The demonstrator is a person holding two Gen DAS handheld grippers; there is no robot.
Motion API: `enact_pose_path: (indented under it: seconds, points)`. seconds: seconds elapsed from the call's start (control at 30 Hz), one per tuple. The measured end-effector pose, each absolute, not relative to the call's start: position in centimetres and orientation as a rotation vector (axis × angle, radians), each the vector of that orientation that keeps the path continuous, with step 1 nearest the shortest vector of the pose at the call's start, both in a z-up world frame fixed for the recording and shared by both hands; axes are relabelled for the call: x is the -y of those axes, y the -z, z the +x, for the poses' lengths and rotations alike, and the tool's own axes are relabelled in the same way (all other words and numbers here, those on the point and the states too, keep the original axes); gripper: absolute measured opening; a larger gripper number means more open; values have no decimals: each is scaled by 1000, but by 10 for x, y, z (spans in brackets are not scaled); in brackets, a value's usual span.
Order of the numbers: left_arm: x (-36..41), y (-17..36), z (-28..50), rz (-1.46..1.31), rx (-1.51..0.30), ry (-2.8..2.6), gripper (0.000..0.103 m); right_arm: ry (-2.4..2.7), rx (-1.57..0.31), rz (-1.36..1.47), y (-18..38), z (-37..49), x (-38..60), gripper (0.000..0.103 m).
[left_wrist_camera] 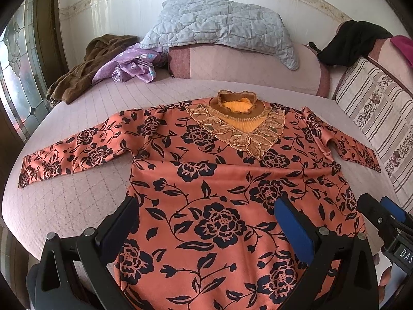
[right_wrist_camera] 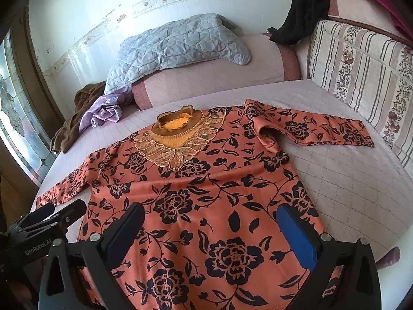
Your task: Fold small clothes
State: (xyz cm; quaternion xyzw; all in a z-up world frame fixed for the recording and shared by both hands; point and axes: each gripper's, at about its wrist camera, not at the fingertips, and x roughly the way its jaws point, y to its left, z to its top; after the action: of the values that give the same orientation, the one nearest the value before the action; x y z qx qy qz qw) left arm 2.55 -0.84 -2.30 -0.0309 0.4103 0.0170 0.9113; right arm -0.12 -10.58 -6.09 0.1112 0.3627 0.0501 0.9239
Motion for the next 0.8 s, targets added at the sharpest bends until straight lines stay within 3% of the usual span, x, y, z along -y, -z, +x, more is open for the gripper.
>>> enact_pose_path:
  seconds: [0.8]
  points:
    - [4, 28, 31, -79, -852, -36, 103, -106, -758, 211, 66, 5, 101, 103]
